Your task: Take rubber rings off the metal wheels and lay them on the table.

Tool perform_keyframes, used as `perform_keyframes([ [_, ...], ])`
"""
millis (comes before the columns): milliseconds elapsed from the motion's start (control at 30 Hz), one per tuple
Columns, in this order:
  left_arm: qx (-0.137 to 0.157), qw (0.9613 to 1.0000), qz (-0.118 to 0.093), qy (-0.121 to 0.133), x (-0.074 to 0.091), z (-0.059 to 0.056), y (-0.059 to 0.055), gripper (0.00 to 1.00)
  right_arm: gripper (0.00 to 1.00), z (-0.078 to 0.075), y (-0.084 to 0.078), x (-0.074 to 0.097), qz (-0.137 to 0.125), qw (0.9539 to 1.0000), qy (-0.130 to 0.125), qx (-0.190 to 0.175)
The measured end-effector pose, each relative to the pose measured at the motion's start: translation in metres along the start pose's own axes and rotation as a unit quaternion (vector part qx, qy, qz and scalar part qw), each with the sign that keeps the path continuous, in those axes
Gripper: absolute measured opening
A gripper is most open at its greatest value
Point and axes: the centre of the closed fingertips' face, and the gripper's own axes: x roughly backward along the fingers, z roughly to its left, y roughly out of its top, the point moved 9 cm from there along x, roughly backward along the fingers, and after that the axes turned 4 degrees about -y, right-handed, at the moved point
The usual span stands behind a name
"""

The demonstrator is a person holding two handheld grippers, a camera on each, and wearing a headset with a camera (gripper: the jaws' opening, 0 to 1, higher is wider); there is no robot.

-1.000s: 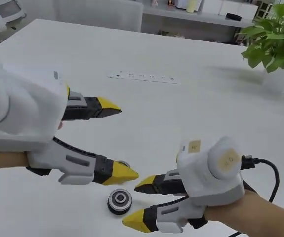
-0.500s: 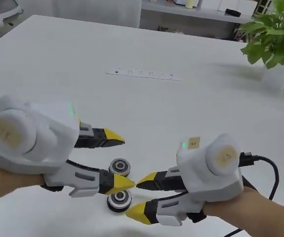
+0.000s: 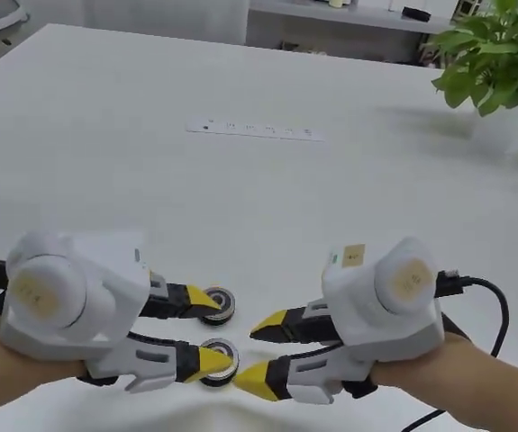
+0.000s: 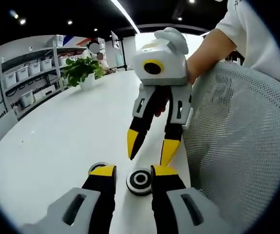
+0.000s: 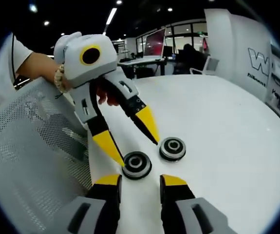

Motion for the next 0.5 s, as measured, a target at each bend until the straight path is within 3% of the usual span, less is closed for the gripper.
perform_keyframes([
  [367,0.016,0.9994,0.022,-0.020,-0.008,-0.005,-0.014,0.13,0.25,0.002,0.000,-0.005,0.002,1.0000,0.008,0.001],
  [500,0.023,0.9993,0.016,-0.022,-0.007,-0.006,-0.014,0.10,0.24,0.003,0.000,-0.008,0.003,0.9999,0.009,0.005],
])
